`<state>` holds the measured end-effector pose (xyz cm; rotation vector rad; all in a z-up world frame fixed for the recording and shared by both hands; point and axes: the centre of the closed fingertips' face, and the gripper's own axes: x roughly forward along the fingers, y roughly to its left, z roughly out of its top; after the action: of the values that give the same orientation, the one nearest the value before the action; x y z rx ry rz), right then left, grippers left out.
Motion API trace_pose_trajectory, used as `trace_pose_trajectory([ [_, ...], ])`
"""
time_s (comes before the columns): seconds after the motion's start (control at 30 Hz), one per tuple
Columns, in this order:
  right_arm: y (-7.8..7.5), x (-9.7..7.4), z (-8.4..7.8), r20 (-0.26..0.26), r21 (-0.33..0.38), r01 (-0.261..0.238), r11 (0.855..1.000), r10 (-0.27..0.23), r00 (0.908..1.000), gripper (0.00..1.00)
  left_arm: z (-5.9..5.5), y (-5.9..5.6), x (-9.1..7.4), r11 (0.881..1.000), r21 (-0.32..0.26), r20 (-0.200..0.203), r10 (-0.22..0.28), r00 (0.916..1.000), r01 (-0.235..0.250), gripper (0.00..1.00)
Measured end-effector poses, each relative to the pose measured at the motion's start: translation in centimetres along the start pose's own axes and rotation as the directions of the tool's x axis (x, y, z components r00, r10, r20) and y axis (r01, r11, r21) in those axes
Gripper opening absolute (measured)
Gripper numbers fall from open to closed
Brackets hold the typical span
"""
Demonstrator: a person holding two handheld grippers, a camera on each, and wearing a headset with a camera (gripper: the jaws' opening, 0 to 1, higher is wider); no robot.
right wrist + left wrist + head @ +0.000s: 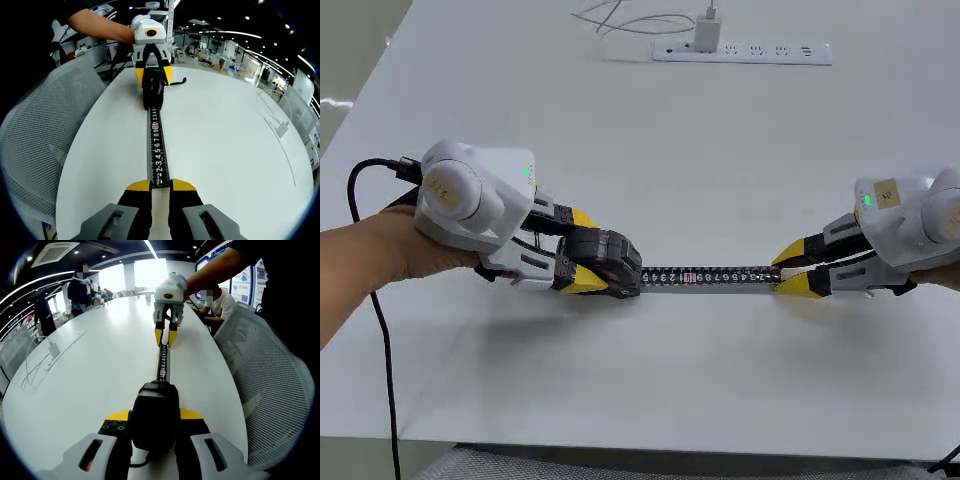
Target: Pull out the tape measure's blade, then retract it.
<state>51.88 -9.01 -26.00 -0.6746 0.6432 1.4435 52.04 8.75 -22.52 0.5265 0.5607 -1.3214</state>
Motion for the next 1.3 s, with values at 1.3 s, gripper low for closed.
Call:
trace_pose_trajectory([
  [1.3,-0.6,-3.2,-4.0,-0.044,0.045,0.038,0.998,-0.036,0.9984,0.07,0.1,0.0,0.1,1.0,0.001,0.002,0.001,1.0,-0.001,0.27],
])
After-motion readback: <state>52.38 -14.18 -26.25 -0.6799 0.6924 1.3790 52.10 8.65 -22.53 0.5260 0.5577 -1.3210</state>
